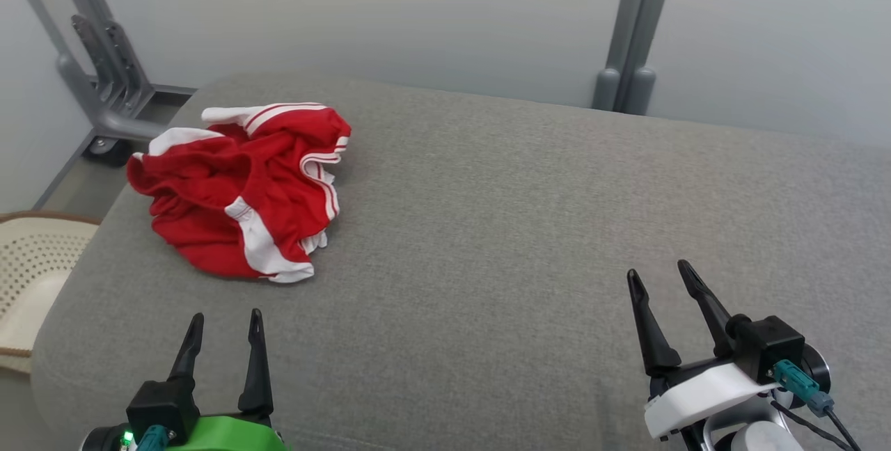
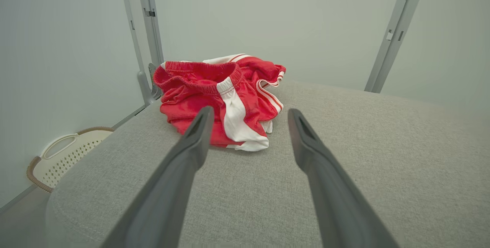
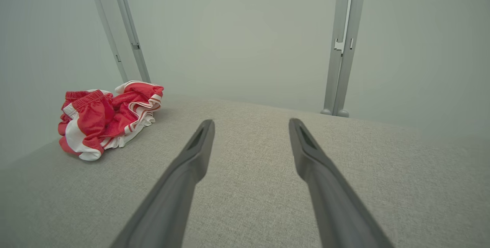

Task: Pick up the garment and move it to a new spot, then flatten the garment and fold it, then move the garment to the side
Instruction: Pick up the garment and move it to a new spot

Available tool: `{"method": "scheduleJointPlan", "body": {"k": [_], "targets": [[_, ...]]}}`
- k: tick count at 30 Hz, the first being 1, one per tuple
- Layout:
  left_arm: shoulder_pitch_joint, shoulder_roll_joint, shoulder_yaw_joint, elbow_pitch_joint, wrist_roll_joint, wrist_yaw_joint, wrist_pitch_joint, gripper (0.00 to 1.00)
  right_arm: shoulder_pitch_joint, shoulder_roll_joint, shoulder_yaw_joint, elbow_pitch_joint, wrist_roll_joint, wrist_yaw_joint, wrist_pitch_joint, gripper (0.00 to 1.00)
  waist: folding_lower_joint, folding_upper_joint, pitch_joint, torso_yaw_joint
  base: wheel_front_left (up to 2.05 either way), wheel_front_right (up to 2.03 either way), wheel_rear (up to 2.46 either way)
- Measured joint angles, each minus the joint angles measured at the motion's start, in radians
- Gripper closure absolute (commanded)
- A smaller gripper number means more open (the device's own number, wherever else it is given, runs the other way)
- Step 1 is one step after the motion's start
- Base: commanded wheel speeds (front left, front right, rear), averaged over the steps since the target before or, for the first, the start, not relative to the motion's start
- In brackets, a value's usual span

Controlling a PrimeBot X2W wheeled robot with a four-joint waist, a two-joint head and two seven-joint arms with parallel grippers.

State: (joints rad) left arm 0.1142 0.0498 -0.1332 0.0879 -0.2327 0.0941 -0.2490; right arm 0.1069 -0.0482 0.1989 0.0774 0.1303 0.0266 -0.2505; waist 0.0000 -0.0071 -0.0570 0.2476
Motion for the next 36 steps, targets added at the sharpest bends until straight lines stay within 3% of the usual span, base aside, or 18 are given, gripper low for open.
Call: {"method": "scheduleJointPlan", "body": {"k": [9,15,24,36], "targets": [[0.000,-0.001,-0.032,0.007,0.010,-0.002,0.000,0.00,0.002,0.003,-0.029,0.001,0.003,-0.012,-0.001,0.00,0.0000,0.0000,-0.009,0.132,0.00,0.00,0.00],[0.000,0.000,-0.018,0.008,0.010,-0.002,0.000,0.00,0.002,0.008,-0.007,0.004,0.003,-0.009,-0.001,0.00,0.0000,0.0000,-0.015,0.183,0.00,0.00,0.00],[-0.048,0.001,-0.022,0.031,0.008,-0.011,0.000,0.00,0.000,0.009,0.002,0.006,0.002,-0.005,-0.001,0.00,0.0000,0.0000,-0.013,0.161,0.00,0.00,0.00],[-0.287,0.041,0.011,0.095,0.007,-0.023,0.089,0.00,-0.030,0.007,0.012,0.005,-0.010,0.003,-0.001,0.00,0.0000,0.0000,0.014,0.111,0.00,0.00,0.00]]}}
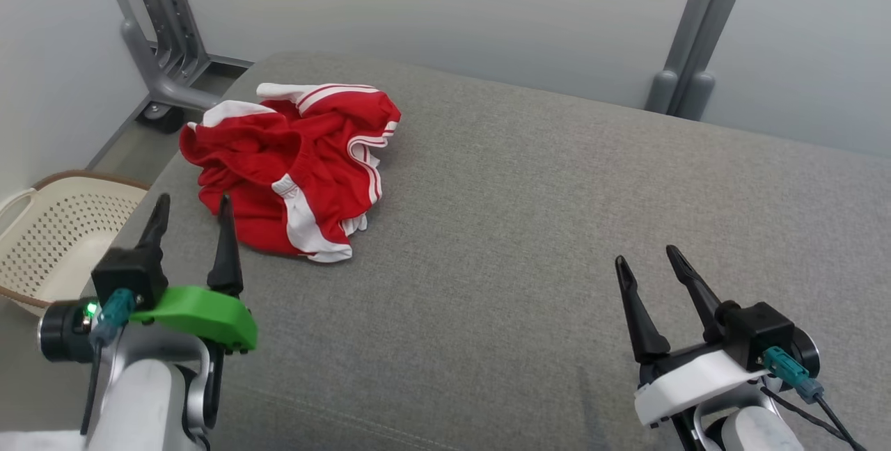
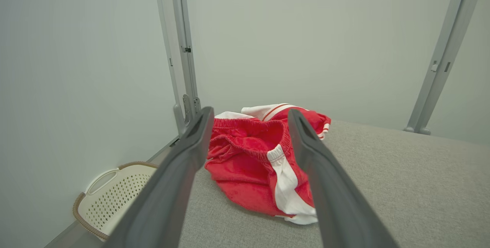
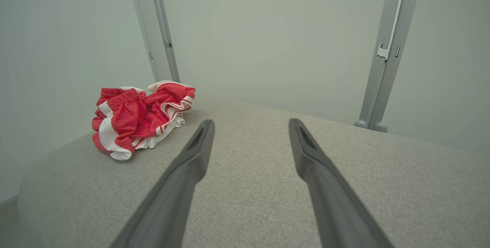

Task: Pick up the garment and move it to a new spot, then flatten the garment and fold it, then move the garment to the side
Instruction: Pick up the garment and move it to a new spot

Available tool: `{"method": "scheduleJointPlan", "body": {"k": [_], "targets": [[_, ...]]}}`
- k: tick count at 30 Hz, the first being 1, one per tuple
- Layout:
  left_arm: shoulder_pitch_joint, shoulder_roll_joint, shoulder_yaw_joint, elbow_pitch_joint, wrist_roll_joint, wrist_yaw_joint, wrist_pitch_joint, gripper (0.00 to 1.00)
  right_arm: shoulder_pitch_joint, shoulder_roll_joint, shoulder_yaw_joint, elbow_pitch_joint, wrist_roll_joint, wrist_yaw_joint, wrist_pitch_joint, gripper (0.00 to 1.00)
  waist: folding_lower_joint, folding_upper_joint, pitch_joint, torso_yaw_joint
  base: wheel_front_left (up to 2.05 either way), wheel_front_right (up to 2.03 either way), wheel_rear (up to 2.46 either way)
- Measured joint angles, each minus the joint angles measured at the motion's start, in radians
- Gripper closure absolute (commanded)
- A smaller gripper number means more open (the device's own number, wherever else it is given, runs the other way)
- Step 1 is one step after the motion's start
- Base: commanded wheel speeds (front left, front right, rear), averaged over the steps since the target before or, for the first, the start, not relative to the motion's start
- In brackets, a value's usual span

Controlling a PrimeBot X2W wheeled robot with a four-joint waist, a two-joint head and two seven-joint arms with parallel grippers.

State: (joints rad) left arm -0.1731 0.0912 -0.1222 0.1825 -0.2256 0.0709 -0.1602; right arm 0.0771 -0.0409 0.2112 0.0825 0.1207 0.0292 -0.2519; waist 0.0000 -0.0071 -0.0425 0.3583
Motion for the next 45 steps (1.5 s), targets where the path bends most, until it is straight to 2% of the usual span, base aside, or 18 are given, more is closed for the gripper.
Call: {"method": "scheduleJointPlan", "body": {"k": [10,19,30,45], "targets": [[-0.196,0.017,0.042,0.137,-0.018,0.002,0.136,0.00,-0.055,-0.023,0.030,-0.008,-0.026,0.015,0.000,0.00,0.0000,0.0000,0.055,-0.063,0.00,0.00,0.00],[-0.298,0.026,0.080,0.265,-0.035,0.016,0.218,0.00,-0.101,-0.057,0.033,-0.027,-0.053,0.025,0.006,0.00,0.0000,0.0000,0.125,-0.138,0.00,0.00,0.00],[-0.377,0.028,0.086,0.393,-0.026,0.026,0.258,0.00,-0.149,-0.068,0.048,-0.047,-0.060,0.043,0.007,0.00,0.0000,0.0000,0.219,-0.212,0.00,0.00,0.00],[-0.437,0.055,0.113,0.554,0.044,0.045,0.304,0.00,-0.190,-0.066,0.090,-0.046,-0.060,0.059,0.007,0.00,0.0001,0.0000,0.280,-0.265,0.00,0.00,0.00]]}}
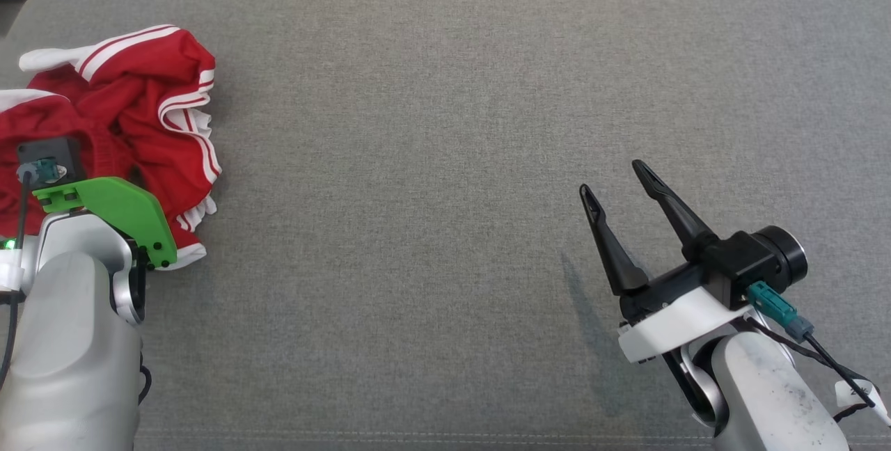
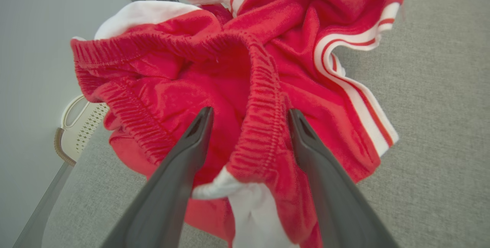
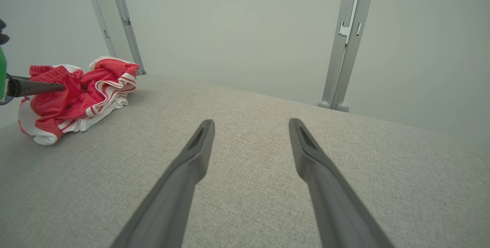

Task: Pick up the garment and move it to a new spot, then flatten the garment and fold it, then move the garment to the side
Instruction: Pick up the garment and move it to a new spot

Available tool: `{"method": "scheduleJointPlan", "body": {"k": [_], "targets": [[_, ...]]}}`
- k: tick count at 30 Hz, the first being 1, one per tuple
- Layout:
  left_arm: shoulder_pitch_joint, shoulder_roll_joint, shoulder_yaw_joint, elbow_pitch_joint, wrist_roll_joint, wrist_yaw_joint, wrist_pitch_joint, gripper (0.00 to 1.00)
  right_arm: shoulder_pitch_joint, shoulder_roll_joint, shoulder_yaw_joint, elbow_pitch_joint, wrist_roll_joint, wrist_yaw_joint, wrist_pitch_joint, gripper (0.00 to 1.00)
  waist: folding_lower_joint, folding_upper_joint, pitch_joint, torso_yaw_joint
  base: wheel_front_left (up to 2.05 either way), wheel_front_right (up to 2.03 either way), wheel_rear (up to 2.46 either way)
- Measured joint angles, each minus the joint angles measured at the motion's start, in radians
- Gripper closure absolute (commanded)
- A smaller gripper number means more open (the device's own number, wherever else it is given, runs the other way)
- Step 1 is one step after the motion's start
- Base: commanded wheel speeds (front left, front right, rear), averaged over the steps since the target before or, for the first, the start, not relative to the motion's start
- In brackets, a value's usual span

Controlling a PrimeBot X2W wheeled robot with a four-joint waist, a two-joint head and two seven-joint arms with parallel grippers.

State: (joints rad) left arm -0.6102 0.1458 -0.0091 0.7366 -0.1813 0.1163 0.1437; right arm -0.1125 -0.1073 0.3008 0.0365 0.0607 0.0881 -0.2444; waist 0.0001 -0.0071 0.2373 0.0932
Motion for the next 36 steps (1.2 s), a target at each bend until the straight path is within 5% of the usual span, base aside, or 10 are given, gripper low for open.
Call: {"method": "scheduleJointPlan", "body": {"k": [7,9,10,25,36], "targets": [[-0.010,-0.005,0.006,0.055,0.005,0.000,0.015,0.04,-0.002,0.001,-0.003,0.001,0.002,0.007,0.000,0.00,0.0000,0.0000,0.013,-0.019,0.00,0.00,0.00],[-0.014,-0.007,0.007,0.067,0.005,0.000,0.015,0.75,-0.003,-0.001,-0.006,0.002,0.002,0.007,0.000,0.00,0.0000,0.0000,0.015,-0.021,0.00,0.00,0.00],[-0.017,-0.007,0.008,0.070,0.005,0.000,0.014,1.00,-0.003,-0.001,-0.007,0.002,0.002,0.007,0.000,0.00,0.0000,0.0000,0.016,-0.021,0.00,0.00,0.00],[-0.084,-0.083,0.001,0.025,-0.002,-0.003,-0.163,1.00,-0.005,0.006,-0.059,0.040,0.033,-0.012,-0.002,0.00,-0.0001,0.0000,-0.032,-0.009,0.00,0.00,0.00],[-0.126,-0.132,-0.106,-0.091,-0.035,-0.119,-0.276,1.00,0.002,0.015,-0.072,0.085,0.058,-0.028,-0.003,0.00,-0.0001,0.0000,-0.123,-0.016,0.00,0.00,0.00]]}}
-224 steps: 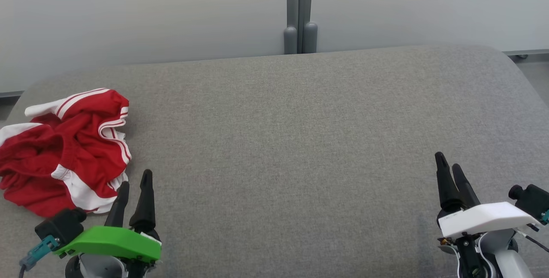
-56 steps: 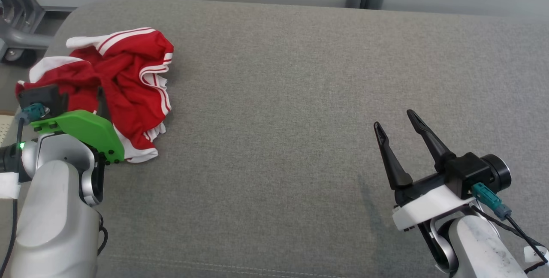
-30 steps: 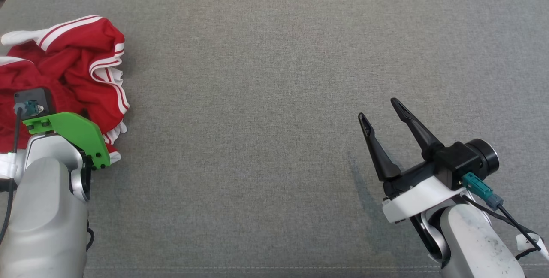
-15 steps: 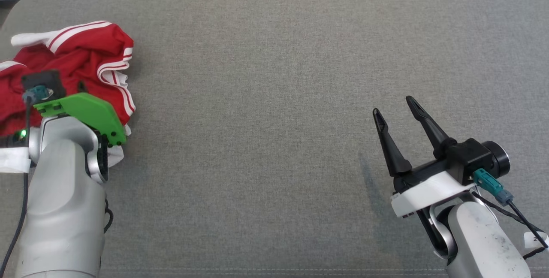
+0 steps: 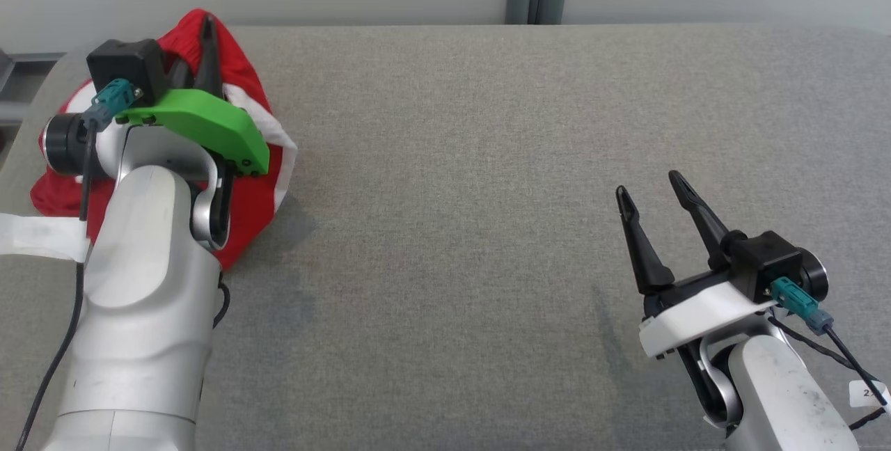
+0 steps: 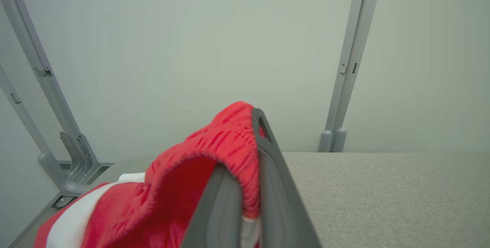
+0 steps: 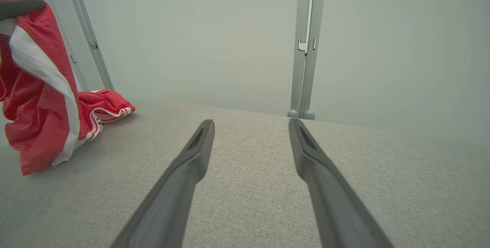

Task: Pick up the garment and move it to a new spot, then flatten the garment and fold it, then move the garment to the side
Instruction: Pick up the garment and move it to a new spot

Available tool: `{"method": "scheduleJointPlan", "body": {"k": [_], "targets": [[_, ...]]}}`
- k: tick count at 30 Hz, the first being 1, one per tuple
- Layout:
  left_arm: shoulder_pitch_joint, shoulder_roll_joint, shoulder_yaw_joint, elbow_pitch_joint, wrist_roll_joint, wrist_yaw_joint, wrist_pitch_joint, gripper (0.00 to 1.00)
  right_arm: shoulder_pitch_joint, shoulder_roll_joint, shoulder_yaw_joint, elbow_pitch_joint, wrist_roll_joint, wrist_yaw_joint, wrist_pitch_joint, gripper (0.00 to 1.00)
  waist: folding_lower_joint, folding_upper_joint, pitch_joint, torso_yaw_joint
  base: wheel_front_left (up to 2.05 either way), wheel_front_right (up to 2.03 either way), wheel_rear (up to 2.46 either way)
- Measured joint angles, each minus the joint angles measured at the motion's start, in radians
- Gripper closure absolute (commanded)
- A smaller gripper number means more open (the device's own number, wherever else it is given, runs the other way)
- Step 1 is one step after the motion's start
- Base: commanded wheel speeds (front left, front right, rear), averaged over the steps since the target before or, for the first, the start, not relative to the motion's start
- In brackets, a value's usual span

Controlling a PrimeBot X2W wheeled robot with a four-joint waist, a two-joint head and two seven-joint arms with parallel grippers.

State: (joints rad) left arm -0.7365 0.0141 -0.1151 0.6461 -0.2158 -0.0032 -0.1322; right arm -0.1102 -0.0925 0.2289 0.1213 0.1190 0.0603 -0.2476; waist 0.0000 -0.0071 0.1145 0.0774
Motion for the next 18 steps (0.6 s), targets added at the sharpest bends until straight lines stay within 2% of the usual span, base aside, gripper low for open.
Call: {"method": "scheduleJointPlan", "body": {"k": [7,9,14,18], "targets": [[-0.032,0.002,-0.076,-0.079,-0.067,-0.076,-0.018,1.00,0.030,0.007,0.008,0.020,0.005,-0.001,-0.003,0.00,0.0000,0.0000,-0.056,-0.046,0.00,0.00,0.00],[-0.036,0.005,-0.123,-0.100,-0.129,-0.092,-0.011,1.00,0.035,0.011,0.017,0.021,0.005,0.000,-0.003,0.00,0.0000,0.0000,-0.069,-0.067,0.00,0.00,0.00],[-0.038,0.005,-0.267,-0.173,-0.343,-0.095,0.009,1.00,0.041,0.024,0.038,0.021,0.006,0.000,-0.003,0.00,0.0000,0.0000,-0.094,-0.128,0.00,0.00,0.00],[-0.038,0.007,-0.364,-0.222,-0.429,-0.092,0.027,1.00,0.061,0.026,0.052,0.022,0.007,0.000,-0.003,0.00,0.0000,0.0000,-0.108,-0.181,0.00,0.00,0.00]]}}
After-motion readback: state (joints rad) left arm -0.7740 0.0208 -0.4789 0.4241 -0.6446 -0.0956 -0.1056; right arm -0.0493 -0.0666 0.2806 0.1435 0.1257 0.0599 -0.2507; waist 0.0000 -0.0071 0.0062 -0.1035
